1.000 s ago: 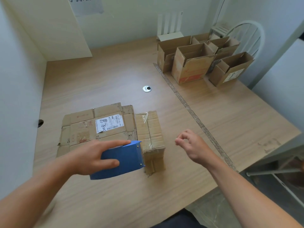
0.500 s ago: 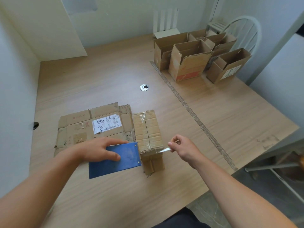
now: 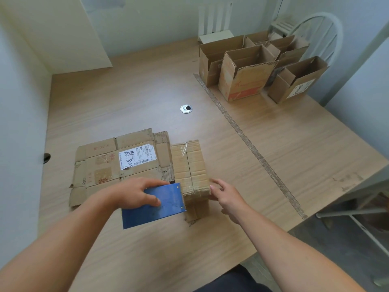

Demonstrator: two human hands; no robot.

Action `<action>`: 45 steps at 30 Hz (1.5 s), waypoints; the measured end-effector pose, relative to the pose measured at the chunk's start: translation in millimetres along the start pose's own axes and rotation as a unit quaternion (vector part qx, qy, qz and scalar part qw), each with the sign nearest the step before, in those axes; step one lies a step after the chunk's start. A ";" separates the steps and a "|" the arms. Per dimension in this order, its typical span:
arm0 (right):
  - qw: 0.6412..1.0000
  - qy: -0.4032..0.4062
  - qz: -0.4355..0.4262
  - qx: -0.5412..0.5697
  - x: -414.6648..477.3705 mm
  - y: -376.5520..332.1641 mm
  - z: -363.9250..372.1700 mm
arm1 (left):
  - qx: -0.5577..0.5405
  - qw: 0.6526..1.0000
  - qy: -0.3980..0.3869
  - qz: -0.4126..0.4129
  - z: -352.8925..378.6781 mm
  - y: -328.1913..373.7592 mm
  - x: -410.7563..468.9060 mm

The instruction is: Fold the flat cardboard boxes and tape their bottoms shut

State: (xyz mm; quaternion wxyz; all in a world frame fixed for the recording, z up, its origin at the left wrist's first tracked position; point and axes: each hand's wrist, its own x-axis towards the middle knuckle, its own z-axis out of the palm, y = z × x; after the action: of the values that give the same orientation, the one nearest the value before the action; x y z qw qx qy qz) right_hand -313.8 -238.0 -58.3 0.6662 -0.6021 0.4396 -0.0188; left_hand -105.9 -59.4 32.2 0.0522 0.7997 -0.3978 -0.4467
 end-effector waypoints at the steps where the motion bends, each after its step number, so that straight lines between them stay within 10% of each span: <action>1: 1.000 -0.006 0.019 0.017 0.9 1.8 0.4 | -0.003 1.000 0.000 -0.001 0.1 -0.9 0.3; 7: 0.986 0.063 -0.065 -0.139 3.5 4.5 -9.9 | -0.001 1.000 0.003 -0.006 2.4 1.2 2.1; 20: 0.993 0.029 -0.065 -0.094 1.7 9.3 -2.5 | 0.004 1.000 -0.006 0.008 -2.2 1.8 1.2; 26: 0.833 0.148 -0.310 -0.434 7.2 7.6 -0.7 | 0.007 1.000 0.000 0.015 -3.8 1.9 4.3; 31: 0.709 0.011 -0.453 -0.540 28.3 2.5 -2.3 | 0.007 1.000 0.002 0.024 -3.5 -1.3 3.0; 45: 0.673 0.041 -0.485 -0.557 44.5 11.1 -7.7 | 0.001 0.997 0.050 0.061 15.0 -38.0 -19.0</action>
State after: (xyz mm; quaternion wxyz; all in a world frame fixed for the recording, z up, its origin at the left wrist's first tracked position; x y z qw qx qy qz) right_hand -296.8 -265.7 -91.5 0.0857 -0.9887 0.0421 -0.1153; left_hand -100.2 -16.6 19.4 0.0980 0.7955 -0.4428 -0.4018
